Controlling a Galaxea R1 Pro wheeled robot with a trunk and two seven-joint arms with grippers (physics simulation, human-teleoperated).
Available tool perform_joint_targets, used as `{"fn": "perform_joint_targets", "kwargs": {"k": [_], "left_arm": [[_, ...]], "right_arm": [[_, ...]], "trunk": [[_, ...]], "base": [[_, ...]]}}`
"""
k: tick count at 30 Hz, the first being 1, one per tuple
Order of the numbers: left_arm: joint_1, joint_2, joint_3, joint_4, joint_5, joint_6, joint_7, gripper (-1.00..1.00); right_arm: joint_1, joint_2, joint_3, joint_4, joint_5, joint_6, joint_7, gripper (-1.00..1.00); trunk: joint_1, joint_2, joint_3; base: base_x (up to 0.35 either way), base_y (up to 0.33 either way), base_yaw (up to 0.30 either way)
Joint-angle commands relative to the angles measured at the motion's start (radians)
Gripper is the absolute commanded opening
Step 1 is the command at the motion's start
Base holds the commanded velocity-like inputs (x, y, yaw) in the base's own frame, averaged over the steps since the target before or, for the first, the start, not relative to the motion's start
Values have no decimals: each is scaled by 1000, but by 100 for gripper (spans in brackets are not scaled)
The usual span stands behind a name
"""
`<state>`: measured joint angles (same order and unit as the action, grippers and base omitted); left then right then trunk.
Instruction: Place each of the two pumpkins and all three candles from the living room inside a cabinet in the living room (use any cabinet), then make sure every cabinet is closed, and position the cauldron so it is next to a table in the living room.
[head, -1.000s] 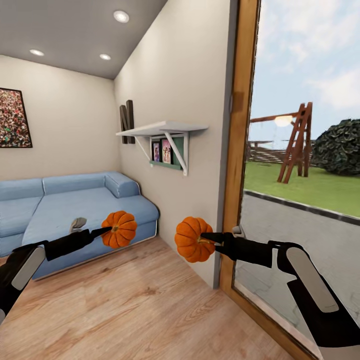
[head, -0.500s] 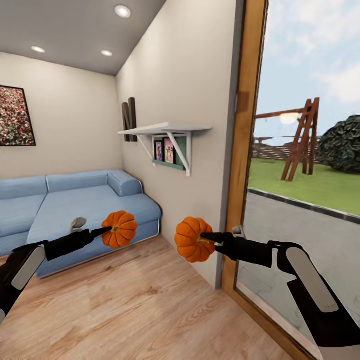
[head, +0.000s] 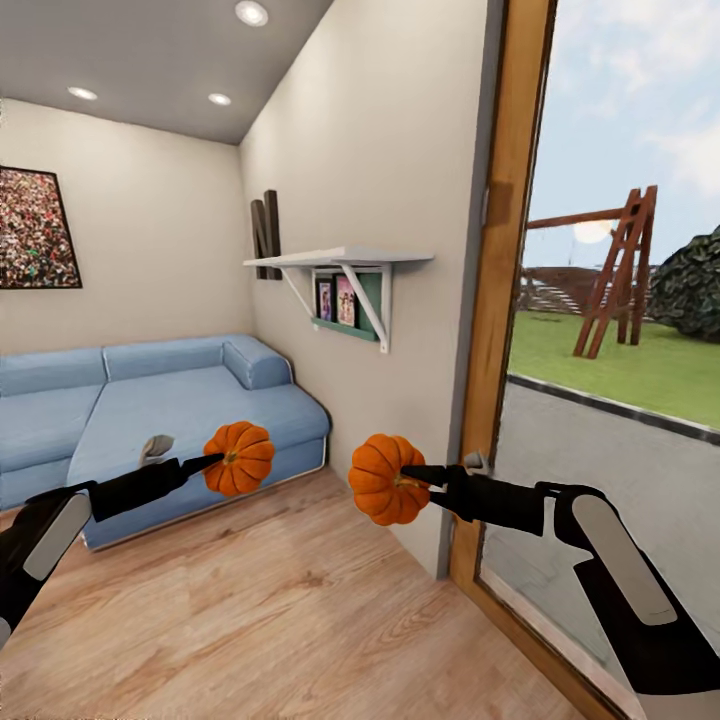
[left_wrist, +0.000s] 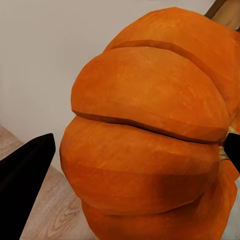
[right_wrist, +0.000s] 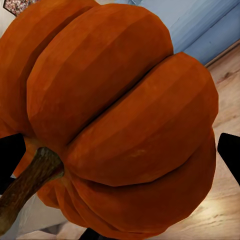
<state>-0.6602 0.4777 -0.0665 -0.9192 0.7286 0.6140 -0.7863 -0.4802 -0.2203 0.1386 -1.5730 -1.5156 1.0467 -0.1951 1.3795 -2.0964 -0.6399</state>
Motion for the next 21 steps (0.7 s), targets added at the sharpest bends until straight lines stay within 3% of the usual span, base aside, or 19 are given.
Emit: {"fn": "perform_joint_targets", "kwargs": {"k": [1, 21], "left_arm": [[-1, 1, -3, 0, 9, 7, 0, -100], [-1, 1, -3, -2, 9, 7, -6, -100]], "right_arm": [[-1, -1, 1, -1, -12, 1, -10, -100], [-1, -1, 1, -1, -11, 1, -10, -100]], "trunk": [[-4, 7, 0], [-81, 147, 31]], "base": [[0, 0, 73], [0, 0, 73]]}}
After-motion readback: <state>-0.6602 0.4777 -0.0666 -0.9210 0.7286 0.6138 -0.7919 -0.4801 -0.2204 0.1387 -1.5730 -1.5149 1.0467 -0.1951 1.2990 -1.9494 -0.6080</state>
